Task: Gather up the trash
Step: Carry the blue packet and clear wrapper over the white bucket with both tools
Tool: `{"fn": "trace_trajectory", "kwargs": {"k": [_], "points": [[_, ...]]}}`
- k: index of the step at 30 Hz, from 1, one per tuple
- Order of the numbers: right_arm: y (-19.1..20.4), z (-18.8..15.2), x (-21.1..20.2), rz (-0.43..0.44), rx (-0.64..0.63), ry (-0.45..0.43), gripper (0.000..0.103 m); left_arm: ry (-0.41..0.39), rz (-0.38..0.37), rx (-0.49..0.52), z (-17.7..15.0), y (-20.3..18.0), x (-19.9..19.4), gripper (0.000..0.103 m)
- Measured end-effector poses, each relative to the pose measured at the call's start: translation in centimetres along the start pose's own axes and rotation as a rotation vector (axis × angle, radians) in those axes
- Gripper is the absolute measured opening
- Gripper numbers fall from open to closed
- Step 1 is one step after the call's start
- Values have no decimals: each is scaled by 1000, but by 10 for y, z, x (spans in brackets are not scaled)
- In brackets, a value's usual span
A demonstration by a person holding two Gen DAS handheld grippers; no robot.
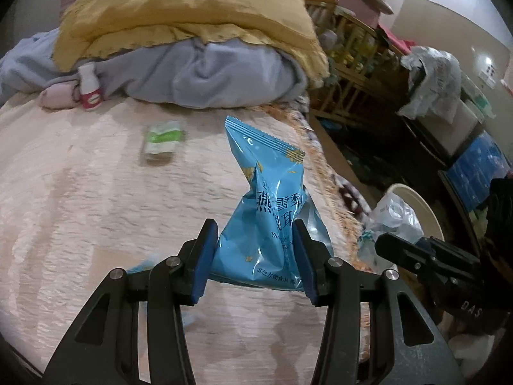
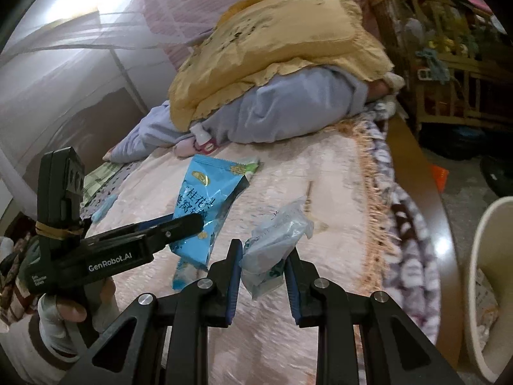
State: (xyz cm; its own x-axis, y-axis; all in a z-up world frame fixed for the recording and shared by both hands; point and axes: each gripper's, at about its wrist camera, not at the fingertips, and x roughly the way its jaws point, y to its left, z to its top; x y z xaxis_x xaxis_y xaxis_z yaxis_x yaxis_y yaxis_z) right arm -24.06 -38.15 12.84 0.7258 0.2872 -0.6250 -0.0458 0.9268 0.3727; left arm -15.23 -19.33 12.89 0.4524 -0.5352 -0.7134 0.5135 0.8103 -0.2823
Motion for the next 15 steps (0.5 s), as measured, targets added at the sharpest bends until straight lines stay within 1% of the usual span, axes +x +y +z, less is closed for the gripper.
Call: {"fn": "trace_trajectory", "kwargs": {"k": [6,15], "points": [[-27,-6,-20,-34,50,-15,24,36,-57,27,-2,-29,15,45],[-66,-14,-47,-85,122,-49,24,56,-96,83,0,-71,31,45]]}}
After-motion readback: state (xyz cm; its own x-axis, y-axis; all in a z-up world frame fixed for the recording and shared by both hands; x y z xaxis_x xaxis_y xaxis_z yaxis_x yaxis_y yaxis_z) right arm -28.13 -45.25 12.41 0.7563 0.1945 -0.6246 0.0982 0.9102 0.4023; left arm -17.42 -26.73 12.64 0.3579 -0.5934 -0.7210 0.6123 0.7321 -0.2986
